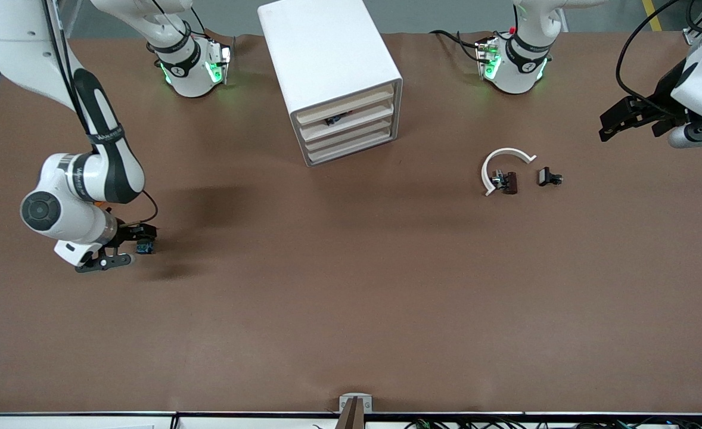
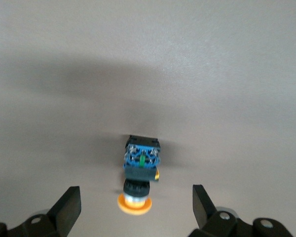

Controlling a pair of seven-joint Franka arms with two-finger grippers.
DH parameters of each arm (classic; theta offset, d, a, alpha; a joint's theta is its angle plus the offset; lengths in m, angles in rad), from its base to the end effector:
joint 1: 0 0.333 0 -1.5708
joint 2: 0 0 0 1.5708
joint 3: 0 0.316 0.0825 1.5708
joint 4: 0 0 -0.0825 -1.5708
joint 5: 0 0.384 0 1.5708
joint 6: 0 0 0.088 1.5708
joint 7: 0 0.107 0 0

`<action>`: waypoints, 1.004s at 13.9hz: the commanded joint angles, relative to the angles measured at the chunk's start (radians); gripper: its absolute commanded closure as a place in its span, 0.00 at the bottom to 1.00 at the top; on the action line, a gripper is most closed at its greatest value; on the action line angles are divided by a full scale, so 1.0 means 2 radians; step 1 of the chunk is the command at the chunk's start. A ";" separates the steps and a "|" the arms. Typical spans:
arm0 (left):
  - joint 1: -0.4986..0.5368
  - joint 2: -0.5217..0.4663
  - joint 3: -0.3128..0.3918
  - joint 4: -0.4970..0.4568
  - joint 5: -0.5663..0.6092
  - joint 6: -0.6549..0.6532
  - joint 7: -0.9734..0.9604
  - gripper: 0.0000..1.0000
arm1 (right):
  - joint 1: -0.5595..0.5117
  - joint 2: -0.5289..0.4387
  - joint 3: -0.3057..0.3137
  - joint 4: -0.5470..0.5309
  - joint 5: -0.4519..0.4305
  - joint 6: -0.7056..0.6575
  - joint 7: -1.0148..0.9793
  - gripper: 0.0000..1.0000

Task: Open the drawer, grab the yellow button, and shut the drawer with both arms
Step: 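Set the button on the table beside the orange block and open the right gripper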

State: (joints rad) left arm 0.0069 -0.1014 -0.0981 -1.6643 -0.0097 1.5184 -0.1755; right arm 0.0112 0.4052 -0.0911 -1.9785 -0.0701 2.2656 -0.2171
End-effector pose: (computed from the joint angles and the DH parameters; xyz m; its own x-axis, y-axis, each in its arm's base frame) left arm 0.5142 -0.0508 0.6302 0.9954 0.0847 -0.0442 0.0845 -0.9964 -0.0081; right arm 0.5973 -0.0481 0.2531 0.9737 0.1839 -0.1342 0.1928 -0.9796 0.0564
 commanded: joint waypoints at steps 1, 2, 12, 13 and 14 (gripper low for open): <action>0.005 -0.007 -0.004 -0.008 -0.002 0.008 0.010 0.00 | -0.004 -0.049 0.008 0.002 0.007 -0.056 0.018 0.00; 0.005 -0.007 -0.003 -0.008 -0.001 0.007 0.010 0.00 | -0.004 -0.061 0.008 0.005 0.014 -0.076 0.027 0.00; 0.007 -0.010 -0.001 -0.008 0.002 -0.004 0.009 0.00 | 0.000 -0.178 0.006 0.018 0.027 -0.155 0.061 0.00; 0.007 -0.010 -0.001 -0.008 0.002 -0.004 0.010 0.00 | 0.000 -0.180 0.007 0.036 0.027 -0.179 0.067 0.00; 0.007 -0.009 -0.001 -0.008 0.002 -0.004 0.010 0.00 | -0.001 -0.180 0.006 0.061 0.027 -0.211 0.068 0.00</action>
State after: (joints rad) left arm 0.0085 -0.1012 -0.0948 -1.6666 -0.0097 1.5152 -0.1755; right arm 0.0134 0.0670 -0.0804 -1.9207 -0.0364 1.9346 -0.1006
